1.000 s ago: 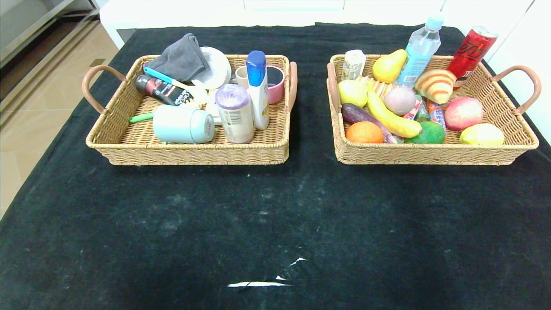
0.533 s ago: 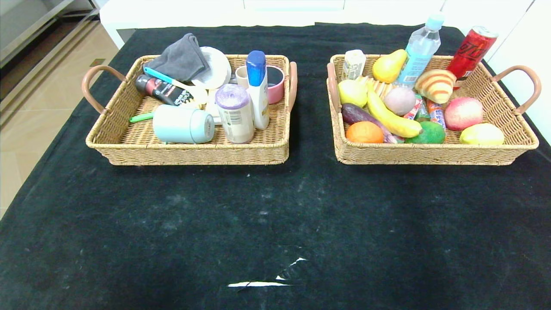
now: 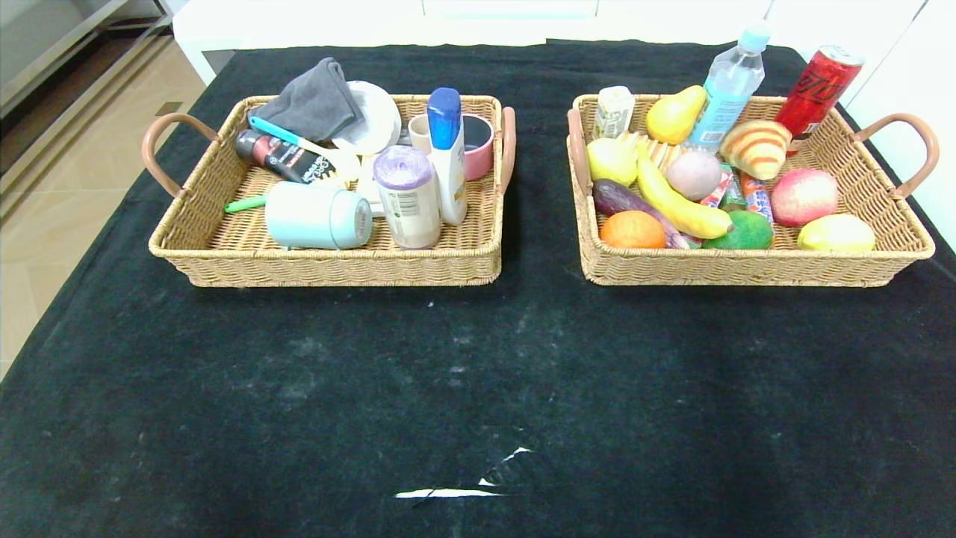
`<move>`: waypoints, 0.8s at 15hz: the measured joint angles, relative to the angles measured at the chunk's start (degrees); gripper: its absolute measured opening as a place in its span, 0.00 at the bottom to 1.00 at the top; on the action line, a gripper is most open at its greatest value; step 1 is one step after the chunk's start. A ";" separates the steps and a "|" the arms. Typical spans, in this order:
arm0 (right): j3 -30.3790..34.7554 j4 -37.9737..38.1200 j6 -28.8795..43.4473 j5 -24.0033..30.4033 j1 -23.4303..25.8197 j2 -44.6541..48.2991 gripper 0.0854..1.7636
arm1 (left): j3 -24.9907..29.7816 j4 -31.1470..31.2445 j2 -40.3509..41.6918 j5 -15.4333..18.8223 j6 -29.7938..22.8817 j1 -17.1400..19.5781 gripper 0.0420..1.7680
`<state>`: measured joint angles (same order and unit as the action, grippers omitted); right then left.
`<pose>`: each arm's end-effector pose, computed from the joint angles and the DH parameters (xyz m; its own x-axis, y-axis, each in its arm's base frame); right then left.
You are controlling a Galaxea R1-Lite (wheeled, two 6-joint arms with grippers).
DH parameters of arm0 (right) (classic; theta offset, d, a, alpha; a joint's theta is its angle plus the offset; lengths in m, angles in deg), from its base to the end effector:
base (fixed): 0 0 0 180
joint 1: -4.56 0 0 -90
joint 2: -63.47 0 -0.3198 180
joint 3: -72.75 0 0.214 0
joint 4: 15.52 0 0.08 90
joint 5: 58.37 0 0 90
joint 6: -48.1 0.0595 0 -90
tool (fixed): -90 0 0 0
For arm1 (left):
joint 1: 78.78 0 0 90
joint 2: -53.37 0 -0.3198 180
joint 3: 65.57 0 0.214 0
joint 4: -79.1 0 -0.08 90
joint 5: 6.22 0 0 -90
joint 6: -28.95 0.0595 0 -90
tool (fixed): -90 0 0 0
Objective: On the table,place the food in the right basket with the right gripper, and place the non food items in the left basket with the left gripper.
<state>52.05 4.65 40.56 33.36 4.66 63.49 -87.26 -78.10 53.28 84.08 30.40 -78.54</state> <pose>0.0198 0.0018 0.0769 0.9995 0.0284 0.0096 -0.0269 0.9910 -0.1315 0.0186 -0.0002 0.0764 0.9998 -0.0010 -0.0209 0.0016 0.9997 0.0252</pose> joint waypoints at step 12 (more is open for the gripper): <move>0.05 0.49 7.55 -1.84 -0.28 0.02 0.97 | 0.71 -0.22 0.05 -0.09 -1.94 0.00 0.97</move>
<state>52.10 5.13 48.10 31.52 4.38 63.52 -86.55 -78.32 53.32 84.00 28.46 -78.54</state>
